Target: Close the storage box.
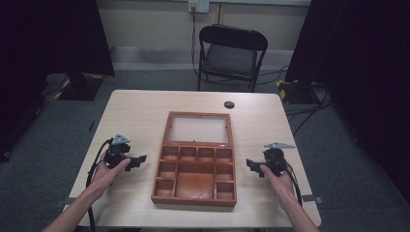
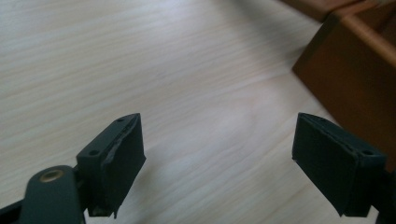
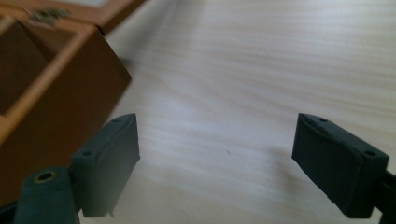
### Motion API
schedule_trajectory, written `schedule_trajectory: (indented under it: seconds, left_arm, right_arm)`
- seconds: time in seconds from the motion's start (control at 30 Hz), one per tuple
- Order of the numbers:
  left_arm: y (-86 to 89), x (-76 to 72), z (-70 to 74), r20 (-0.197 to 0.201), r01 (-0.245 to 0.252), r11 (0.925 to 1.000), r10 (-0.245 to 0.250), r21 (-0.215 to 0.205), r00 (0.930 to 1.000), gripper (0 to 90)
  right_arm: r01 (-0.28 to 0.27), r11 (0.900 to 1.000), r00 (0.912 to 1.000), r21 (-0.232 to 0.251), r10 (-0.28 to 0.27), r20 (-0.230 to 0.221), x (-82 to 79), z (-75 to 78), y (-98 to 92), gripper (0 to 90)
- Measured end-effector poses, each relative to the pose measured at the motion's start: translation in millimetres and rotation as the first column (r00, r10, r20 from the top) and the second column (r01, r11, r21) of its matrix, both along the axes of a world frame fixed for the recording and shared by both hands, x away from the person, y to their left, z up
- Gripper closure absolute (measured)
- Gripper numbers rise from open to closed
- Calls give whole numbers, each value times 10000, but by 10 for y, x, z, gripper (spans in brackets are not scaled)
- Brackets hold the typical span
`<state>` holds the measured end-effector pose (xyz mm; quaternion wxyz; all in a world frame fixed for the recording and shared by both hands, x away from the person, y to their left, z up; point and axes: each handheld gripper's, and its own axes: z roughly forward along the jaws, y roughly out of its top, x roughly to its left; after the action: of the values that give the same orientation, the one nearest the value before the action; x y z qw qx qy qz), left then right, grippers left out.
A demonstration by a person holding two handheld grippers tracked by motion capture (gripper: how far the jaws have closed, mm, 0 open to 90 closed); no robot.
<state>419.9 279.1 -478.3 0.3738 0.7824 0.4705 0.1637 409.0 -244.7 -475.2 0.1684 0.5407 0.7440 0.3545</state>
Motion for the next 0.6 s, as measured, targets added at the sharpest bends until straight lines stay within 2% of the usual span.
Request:
schedule_trajectory:
  seconds: [0.07,0.1,0.13,0.17,0.2,0.3,0.4,0.43,0.47,0.5,0.53,0.6]
  left_arm:
    - [-18,-4,45,281,-247,9996,244,107,9993,180]
    - [-21,-9,60,389,-231,9996,226,142,9990,197]
    - [-13,-8,72,388,-119,9999,116,70,9992,215]
    - [-13,-8,72,388,-119,9999,116,70,9992,212]
    - [-15,18,106,269,88,9998,-92,160,9996,205]
    - [-34,67,173,629,-65,9999,74,-138,9980,206]
    - [-75,155,227,422,109,9997,-100,-220,9991,206]
    - [-92,174,239,616,16,9997,0,-256,9981,209]
    - [-110,205,266,637,43,9997,-28,-234,9980,213]
    - [-110,205,266,637,43,9997,-28,-234,9980,213]
    - [-135,281,308,372,173,9992,-159,-363,9992,210]
    - [-167,367,363,306,85,9994,-74,-345,9995,210]
  right_arm:
    - [-4,10000,9996,78,1,279,18,43,15,152]
    - [-149,9998,9996,158,145,230,35,70,27,156]
    - [-297,9994,9994,178,295,156,56,97,41,159]
    - [-410,9989,9990,228,405,210,74,119,58,161]
    - [-498,9984,9982,259,489,358,94,137,80,162]
    - [-713,9973,9960,182,702,558,181,189,161,169]
    - [-873,9952,9943,439,843,648,292,260,237,178]
    - [-899,9939,9942,637,858,643,326,292,263,186]
    - [-915,9926,9938,803,860,703,361,325,289,190]
    - [-915,9926,9938,803,860,703,361,325,289,190]
    - [-988,9916,9920,838,915,867,426,406,349,203]
    - [-1039,9915,9918,786,973,830,505,484,398,244]
